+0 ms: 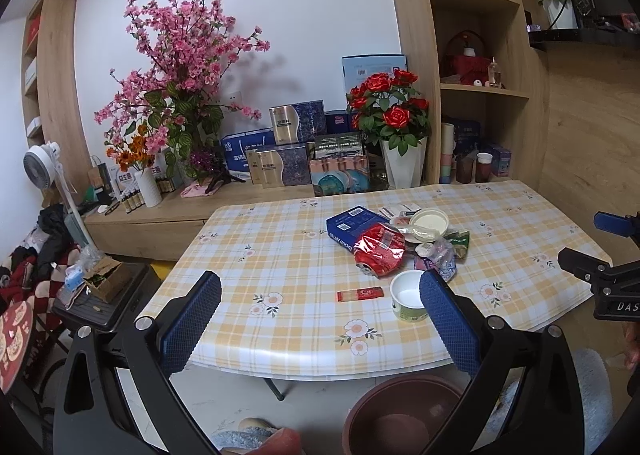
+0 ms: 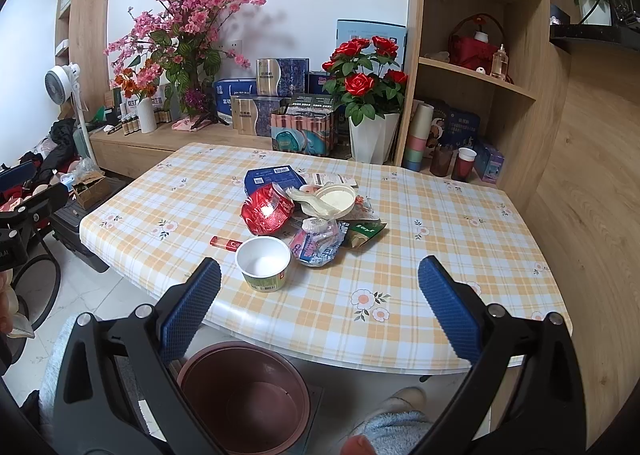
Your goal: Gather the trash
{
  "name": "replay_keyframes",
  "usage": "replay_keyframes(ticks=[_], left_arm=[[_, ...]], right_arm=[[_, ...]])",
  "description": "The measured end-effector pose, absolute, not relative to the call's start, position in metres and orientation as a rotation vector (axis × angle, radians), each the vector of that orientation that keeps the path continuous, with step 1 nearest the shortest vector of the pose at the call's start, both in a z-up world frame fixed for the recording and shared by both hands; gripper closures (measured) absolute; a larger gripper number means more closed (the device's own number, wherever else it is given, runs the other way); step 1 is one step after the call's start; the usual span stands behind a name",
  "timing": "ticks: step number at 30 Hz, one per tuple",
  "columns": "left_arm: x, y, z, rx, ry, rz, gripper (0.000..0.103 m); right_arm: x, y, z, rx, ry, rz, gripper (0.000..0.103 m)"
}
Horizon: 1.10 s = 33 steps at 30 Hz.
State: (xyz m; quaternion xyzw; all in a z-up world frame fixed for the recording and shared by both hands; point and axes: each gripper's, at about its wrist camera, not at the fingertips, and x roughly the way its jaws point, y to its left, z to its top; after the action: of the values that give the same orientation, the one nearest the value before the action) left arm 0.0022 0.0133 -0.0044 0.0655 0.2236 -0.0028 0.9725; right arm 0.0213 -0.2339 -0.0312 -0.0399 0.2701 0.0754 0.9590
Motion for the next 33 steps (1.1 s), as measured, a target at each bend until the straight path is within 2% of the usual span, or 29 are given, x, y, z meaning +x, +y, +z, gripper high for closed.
replay_keyframes(ticks=[6, 11, 14, 20, 33], left_arm=[[0.01, 0.023, -0.01, -0.008, 0.473, -0.087, 0.006], [0.017, 0.014, -0.024, 0.052, 0.43, -0.063, 0.006], [0.036, 0.0, -0.043, 0.107, 0.55, -0.092, 0.006], [0.054, -0.013, -0.077, 0.113, 0.576, -0.152, 0.006], [0.156, -0.078, -0.156, 0.158, 0.745, -0.255, 0.006]], right_arm=[[0.024, -0.242, -0.042, -0.045, 0.546, 0.153, 0.006], [0.036, -0.267, -0.069, 0.105, 0.56, 0.141, 0.006], [0.044, -0.276, -0.084, 0.133, 0.573, 0.102, 0.005], [0.062, -0.302, -0.126, 0.24, 0.641, 0.099, 0.005], [0.101, -0.32, -0.185, 0.211, 0.713, 0.021, 0.006]])
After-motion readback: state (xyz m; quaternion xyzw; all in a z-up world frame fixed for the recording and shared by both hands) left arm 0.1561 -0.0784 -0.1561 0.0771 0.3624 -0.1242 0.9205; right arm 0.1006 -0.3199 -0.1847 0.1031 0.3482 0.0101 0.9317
